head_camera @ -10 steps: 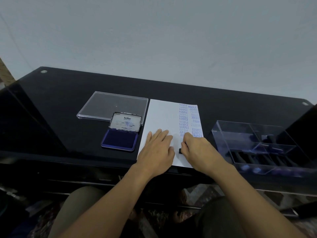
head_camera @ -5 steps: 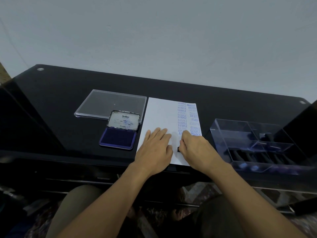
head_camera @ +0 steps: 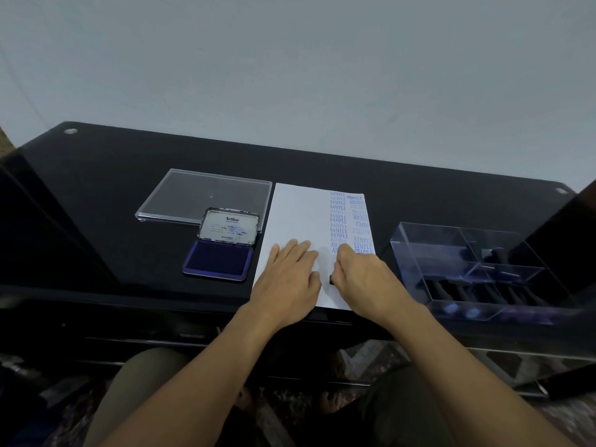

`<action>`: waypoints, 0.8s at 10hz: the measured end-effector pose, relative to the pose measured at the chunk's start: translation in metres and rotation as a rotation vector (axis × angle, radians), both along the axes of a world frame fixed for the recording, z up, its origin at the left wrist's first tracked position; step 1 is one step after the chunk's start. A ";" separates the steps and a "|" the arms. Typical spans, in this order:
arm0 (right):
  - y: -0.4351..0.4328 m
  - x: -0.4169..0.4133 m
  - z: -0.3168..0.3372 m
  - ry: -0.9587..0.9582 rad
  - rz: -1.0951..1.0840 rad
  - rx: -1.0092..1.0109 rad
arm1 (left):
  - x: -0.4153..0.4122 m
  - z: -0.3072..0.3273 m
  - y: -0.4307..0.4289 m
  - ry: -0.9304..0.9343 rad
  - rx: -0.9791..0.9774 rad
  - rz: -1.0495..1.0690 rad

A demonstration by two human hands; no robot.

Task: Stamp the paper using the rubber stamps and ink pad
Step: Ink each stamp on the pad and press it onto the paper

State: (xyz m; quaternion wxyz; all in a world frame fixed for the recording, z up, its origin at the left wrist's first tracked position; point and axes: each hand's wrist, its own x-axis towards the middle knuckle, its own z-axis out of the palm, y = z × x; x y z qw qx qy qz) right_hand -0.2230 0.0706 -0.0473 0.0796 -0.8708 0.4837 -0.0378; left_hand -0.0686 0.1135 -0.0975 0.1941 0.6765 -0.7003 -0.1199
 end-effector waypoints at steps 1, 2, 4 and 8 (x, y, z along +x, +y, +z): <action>0.000 0.000 0.000 -0.005 -0.008 0.004 | -0.001 -0.001 0.000 0.003 -0.002 0.002; 0.000 0.000 -0.001 0.004 -0.011 0.013 | -0.001 -0.001 0.000 0.012 0.004 0.003; -0.001 0.000 -0.002 -0.014 -0.010 0.001 | -0.001 0.000 0.000 0.015 0.007 0.001; -0.002 0.000 -0.004 -0.034 -0.011 -0.016 | -0.001 0.000 -0.001 0.013 0.009 -0.002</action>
